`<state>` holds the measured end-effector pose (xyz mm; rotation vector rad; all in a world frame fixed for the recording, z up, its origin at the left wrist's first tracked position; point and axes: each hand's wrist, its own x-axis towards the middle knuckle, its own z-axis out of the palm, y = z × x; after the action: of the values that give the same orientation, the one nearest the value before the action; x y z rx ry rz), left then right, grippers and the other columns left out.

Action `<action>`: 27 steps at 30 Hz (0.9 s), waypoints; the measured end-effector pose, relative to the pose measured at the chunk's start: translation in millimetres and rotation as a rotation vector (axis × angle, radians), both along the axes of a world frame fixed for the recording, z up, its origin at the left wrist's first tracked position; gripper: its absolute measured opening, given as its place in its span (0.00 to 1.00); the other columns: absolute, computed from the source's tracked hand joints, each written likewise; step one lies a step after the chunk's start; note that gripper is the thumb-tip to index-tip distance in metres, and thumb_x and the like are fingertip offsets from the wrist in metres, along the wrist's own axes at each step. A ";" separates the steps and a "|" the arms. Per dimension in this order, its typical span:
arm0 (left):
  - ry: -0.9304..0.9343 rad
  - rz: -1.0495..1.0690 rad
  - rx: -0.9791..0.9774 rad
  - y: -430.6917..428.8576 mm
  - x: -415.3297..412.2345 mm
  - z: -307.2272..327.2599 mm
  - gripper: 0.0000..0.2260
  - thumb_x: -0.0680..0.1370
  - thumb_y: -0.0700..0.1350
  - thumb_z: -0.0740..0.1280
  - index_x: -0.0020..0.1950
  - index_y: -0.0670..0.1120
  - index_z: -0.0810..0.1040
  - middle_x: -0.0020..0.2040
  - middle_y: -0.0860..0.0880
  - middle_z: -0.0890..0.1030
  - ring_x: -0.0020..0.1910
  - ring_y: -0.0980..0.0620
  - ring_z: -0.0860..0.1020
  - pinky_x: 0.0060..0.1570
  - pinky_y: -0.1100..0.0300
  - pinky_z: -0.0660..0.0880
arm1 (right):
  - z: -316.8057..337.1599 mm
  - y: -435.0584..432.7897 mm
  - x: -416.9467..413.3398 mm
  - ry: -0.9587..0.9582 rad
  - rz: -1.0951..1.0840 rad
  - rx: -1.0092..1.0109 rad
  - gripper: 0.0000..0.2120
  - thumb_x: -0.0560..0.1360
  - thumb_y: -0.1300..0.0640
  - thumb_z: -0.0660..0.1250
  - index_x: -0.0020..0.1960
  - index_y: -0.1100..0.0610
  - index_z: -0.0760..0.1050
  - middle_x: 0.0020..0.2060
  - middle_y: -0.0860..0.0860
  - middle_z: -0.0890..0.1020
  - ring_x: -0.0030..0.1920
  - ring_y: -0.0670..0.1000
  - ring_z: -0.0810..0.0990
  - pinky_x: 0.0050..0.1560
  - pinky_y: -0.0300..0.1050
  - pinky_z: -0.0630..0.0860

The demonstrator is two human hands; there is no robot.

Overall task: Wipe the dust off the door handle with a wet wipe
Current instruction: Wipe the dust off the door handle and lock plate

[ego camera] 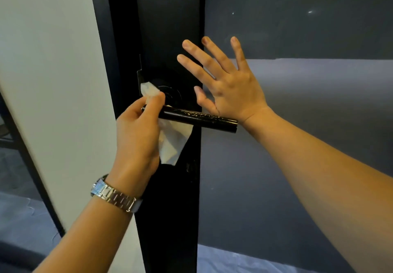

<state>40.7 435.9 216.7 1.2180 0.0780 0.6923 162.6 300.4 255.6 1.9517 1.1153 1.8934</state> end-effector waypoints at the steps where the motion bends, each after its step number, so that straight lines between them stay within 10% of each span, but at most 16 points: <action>1: 0.008 0.030 0.120 2.8 0.1 0.5 0.11 0.72 0.51 0.67 0.42 0.43 0.81 0.44 0.39 0.77 0.45 0.45 0.74 0.57 0.46 0.71 | -0.7 1.0 -0.3 0.004 0.003 0.001 0.24 0.78 0.49 0.55 0.73 0.53 0.64 0.72 0.52 0.67 0.72 0.57 0.66 0.69 0.65 0.58; 7: 0.111 0.110 0.365 16.5 2.7 11.4 0.12 0.75 0.48 0.63 0.39 0.40 0.79 0.36 0.44 0.74 0.37 0.49 0.71 0.40 0.57 0.69 | 0.0 0.2 0.1 0.011 0.007 -0.001 0.25 0.78 0.49 0.55 0.74 0.53 0.64 0.72 0.53 0.67 0.72 0.57 0.66 0.69 0.65 0.59; 13: -0.037 0.636 1.079 -3.8 -28.0 1.7 0.12 0.78 0.45 0.60 0.54 0.42 0.79 0.45 0.51 0.71 0.36 0.60 0.68 0.41 0.85 0.60 | 0.2 0.1 0.4 0.009 0.007 -0.003 0.25 0.78 0.49 0.56 0.73 0.53 0.64 0.72 0.53 0.67 0.72 0.57 0.66 0.69 0.65 0.58; 21: -0.161 0.320 1.423 -38.5 -37.9 3.7 0.17 0.74 0.40 0.56 0.59 0.41 0.77 0.51 0.44 0.78 0.49 0.51 0.72 0.49 0.69 0.63 | -0.4 0.2 0.3 -0.025 -0.042 -0.004 0.26 0.80 0.43 0.55 0.73 0.54 0.64 0.72 0.53 0.67 0.71 0.57 0.66 0.69 0.65 0.59; 27: 0.079 0.146 1.526 9.7 -19.2 40.6 0.13 0.76 0.44 0.51 0.45 0.49 0.76 0.37 0.54 0.74 0.37 0.56 0.72 0.39 0.68 0.66 | 0.3 -1.1 0.2 0.007 0.011 -0.004 0.25 0.78 0.49 0.56 0.73 0.53 0.64 0.72 0.53 0.67 0.72 0.57 0.66 0.69 0.65 0.58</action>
<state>21.5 445.5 257.3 2.7135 -0.3748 0.8211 162.7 299.3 255.9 1.9559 1.1333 1.8895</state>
